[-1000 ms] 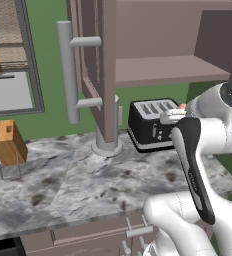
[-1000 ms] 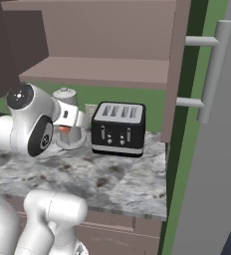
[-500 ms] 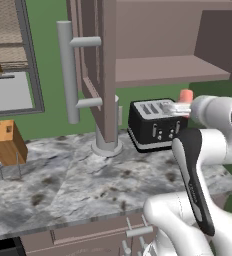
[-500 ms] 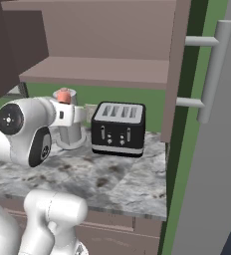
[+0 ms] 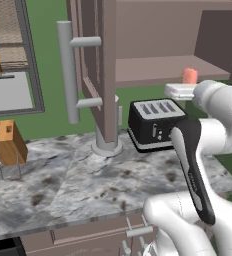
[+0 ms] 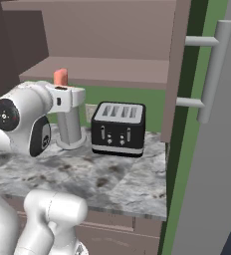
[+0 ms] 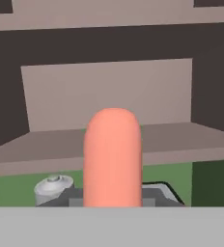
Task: Pick up the bar soap and dish brush from the sink, and place them back in the cabinet, and close the cabinet doors.
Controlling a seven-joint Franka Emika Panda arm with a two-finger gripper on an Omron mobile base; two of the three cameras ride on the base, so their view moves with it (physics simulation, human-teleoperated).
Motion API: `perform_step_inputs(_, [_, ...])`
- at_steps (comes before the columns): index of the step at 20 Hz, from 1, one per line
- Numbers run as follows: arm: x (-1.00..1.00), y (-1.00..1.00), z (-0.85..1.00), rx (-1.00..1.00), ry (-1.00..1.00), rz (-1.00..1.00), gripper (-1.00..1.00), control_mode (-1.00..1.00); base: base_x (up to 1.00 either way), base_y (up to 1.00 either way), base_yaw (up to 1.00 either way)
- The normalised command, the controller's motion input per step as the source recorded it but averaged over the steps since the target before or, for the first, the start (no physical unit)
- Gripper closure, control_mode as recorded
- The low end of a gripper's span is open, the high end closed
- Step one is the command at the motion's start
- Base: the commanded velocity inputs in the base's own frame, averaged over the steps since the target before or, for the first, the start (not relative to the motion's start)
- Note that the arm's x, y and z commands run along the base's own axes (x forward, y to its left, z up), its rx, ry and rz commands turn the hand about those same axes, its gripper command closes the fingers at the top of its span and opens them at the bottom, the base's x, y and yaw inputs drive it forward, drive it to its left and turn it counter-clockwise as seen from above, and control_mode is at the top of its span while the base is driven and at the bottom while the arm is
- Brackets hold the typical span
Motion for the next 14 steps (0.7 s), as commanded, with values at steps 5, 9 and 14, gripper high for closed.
perform_step_inputs(5, [0.0, 0.0, 0.68, 0.0, 0.0, 0.0, 1.0, -1.0, 0.0, 0.0, 0.0])
perform_step_inputs(9, [0.04, 0.0, 0.51, 0.0, 0.04, 0.0, 1.0, -1.0, 0.0, 0.0, 0.0])
perform_step_inputs(14, [0.16, 0.0, 0.31, 0.0, 0.13, 0.0, 1.0, -1.0, 0.0, 0.0, 0.0])
